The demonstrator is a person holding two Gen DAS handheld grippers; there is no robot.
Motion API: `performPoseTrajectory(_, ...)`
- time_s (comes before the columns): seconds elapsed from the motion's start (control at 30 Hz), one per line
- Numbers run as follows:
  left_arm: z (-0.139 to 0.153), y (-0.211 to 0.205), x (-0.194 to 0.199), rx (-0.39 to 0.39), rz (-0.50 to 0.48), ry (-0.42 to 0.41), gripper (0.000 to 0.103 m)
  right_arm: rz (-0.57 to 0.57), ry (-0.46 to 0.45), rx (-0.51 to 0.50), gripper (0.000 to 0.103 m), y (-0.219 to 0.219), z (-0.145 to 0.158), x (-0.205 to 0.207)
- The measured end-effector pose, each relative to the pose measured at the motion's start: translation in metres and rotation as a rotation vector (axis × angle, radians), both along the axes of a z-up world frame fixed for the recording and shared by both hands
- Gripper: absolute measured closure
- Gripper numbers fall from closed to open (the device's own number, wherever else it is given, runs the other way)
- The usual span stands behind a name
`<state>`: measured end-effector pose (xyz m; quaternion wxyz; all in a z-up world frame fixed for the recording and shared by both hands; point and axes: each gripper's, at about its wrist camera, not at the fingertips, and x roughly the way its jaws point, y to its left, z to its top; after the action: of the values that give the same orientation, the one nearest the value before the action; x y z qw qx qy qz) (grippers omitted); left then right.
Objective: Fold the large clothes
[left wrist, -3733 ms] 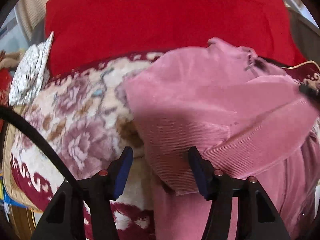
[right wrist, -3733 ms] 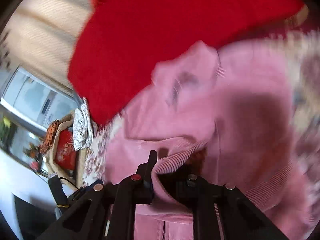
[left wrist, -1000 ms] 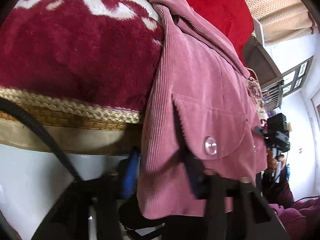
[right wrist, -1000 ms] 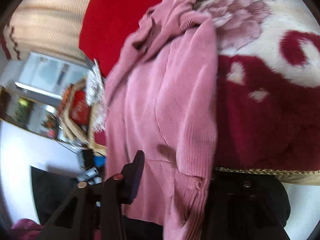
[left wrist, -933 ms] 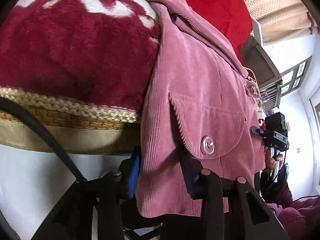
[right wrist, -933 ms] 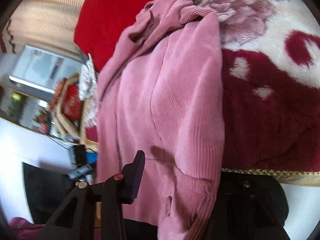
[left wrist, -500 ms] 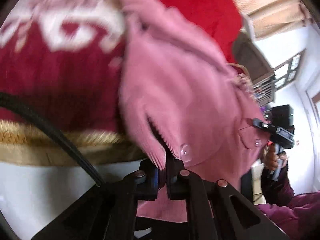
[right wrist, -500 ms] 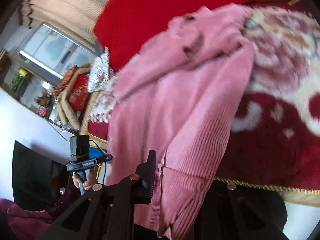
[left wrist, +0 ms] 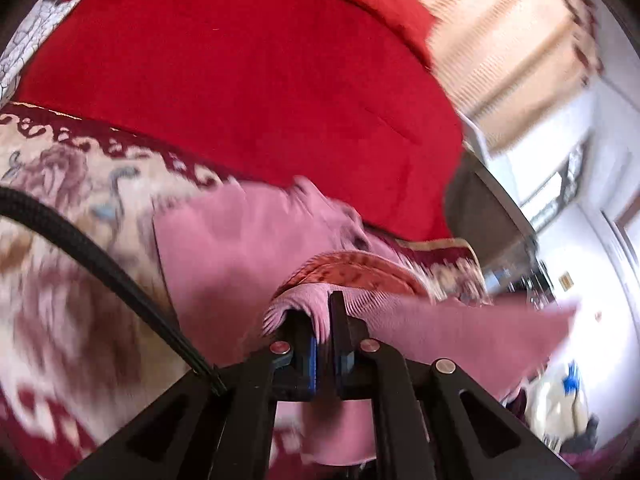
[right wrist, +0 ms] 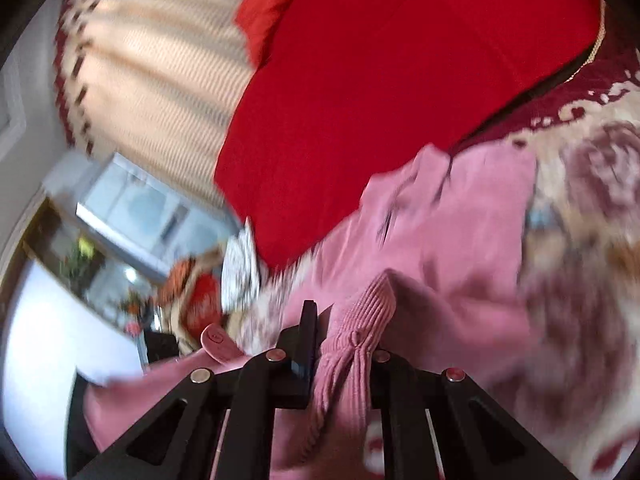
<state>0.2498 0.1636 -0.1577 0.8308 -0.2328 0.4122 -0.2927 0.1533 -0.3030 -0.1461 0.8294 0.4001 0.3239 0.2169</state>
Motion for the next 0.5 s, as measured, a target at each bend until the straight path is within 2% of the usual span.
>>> performPoseTrajectory(0.03, -0.005, 0.001, 0.026, -0.001, 0.031, 0.029, 0.093, -0.033, 0.022, 0.026, 0.092, -0.01, -0.006, 0.021)
performPoseTrajectory(0.1, -0.026, 0.0, 0.07, 0.009, 0.094, 0.094, 0.093, -0.087, 0.096, 0.078, 0.09, -0.027, -0.029, 0.06)
performPoseTrajectory(0.2, -0.065, -0.002, 0.109, 0.078, 0.16, 0.218, 0.092, -0.149, 0.249, 0.235, 0.086, -0.053, -0.077, 0.103)
performPoseTrajectory(0.27, -0.081, 0.004, 0.114, 0.046, 0.169, 0.258, 0.092, -0.178, 0.294, 0.315, 0.08, -0.066, -0.099, 0.113)
performPoseTrajectory(0.3, -0.087, 0.011, 0.111, -0.012, 0.183, 0.262, 0.092, -0.178, 0.283, 0.351, 0.079, -0.069, -0.103, 0.113)
performPoseTrajectory(0.4, -0.089, 0.027, 0.101, -0.179, 0.202, 0.248, 0.084, -0.166, 0.233, 0.228, 0.078, -0.065, -0.087, 0.106)
performPoseTrajectory(0.5, -0.071, 0.022, 0.103, -0.23, 0.203, 0.215, 0.076, -0.184, 0.176, 0.083, 0.074, -0.059, -0.06, 0.093)
